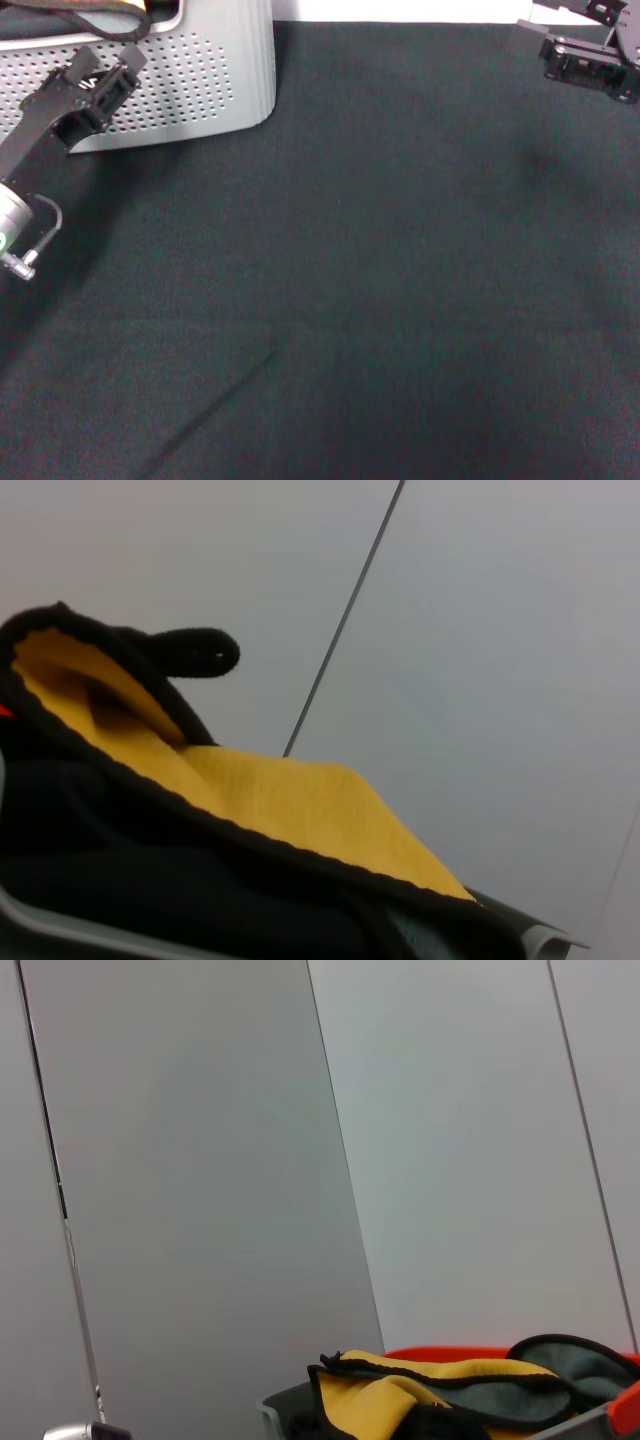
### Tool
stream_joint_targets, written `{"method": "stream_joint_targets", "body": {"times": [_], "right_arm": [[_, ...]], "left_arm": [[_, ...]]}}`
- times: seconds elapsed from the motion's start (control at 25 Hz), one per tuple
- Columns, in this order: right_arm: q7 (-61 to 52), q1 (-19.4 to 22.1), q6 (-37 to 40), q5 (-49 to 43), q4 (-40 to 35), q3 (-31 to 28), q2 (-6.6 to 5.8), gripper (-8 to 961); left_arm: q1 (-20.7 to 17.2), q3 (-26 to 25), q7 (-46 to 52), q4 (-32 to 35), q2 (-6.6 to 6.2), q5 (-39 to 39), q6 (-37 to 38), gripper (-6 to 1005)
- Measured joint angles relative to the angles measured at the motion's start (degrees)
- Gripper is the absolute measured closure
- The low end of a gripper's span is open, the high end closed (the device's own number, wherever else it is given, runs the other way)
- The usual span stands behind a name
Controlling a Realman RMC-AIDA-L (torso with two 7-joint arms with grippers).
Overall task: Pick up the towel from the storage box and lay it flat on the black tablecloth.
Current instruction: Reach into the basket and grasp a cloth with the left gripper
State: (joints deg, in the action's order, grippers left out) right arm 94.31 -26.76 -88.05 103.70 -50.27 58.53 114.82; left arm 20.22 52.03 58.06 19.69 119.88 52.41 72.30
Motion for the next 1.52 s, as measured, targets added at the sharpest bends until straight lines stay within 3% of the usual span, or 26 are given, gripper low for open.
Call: {"method": "stream_joint_targets", "body": {"times": [0.48,1.16,1.52], "right_arm": [[0.0,0.3,0.0,0.4,0.0,-0.4,0.07,82],[0.0,0.3,-0.5,0.0,0.0,-1.2,0.24,82],[0.0,0.2,-0.5,0.0,0.0,-1.2,0.32,82]], "left_arm": [[3.0,0.2,0.1,-2.0,0.12,0.0,-0.5,186],[1.6,0.0,1.3,-2.1,0.17,-3.0,4.4,210],[3.1,0.1,0.9,-3.0,0.26,-3.0,3.9,229]]}}
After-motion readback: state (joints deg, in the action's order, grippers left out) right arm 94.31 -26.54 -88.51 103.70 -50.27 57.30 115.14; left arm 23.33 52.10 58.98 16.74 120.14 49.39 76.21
